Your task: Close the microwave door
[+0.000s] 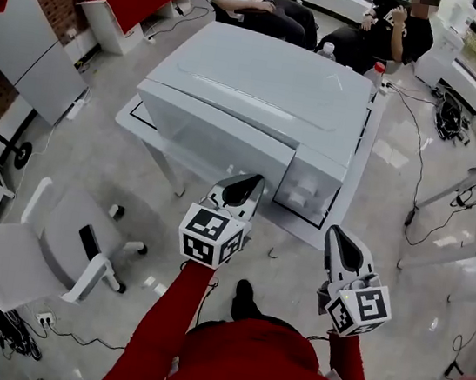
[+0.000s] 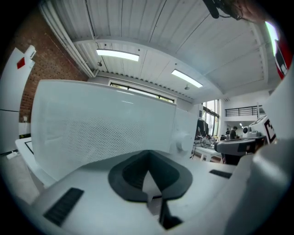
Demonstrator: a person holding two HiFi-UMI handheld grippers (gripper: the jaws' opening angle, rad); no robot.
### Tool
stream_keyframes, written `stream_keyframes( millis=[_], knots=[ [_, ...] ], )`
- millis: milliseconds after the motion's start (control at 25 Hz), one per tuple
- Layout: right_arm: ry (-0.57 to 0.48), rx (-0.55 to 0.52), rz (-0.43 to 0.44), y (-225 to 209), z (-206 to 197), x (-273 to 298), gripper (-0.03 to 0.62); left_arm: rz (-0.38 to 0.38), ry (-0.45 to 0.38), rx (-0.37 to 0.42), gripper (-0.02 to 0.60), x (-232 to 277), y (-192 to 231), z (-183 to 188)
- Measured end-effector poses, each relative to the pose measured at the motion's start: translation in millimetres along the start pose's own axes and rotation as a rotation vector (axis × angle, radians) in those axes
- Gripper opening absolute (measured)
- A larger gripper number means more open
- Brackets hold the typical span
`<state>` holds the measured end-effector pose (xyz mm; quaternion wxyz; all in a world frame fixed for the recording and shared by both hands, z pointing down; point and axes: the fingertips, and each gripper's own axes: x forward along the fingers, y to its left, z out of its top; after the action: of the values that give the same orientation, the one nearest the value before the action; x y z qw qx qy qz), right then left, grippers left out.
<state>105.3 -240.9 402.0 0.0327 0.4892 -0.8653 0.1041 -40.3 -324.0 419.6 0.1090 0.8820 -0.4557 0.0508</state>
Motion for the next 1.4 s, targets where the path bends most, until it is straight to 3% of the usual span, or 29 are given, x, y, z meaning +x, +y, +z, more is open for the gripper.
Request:
stream_keyframes(
  millis=[600,960,1240,1400],
  knots=[
    [0.015,-0.023,0.050,-15.3,2.5,29.0,0.013,0.019,-0.005,-0.020,0.009,-1.2,-1.0,2.7],
    [-0.023,-0.096,0.102,-8.7,23.1,40.6,0.014,0.024,-0.010,-0.004,0.009,4.1,-2.4,4.3],
    [-0.003,-0.083,0.105,-6.7,20.1,48.2,0.014,0.045,0.007,0.038,0.009,16.0,2.9,9.7],
    [0.002,-0.062,0.096,-7.3,19.7,49.7,0.014,0.060,-0.009,0.009,0.009,13.9,3.2,9.1]
  ],
)
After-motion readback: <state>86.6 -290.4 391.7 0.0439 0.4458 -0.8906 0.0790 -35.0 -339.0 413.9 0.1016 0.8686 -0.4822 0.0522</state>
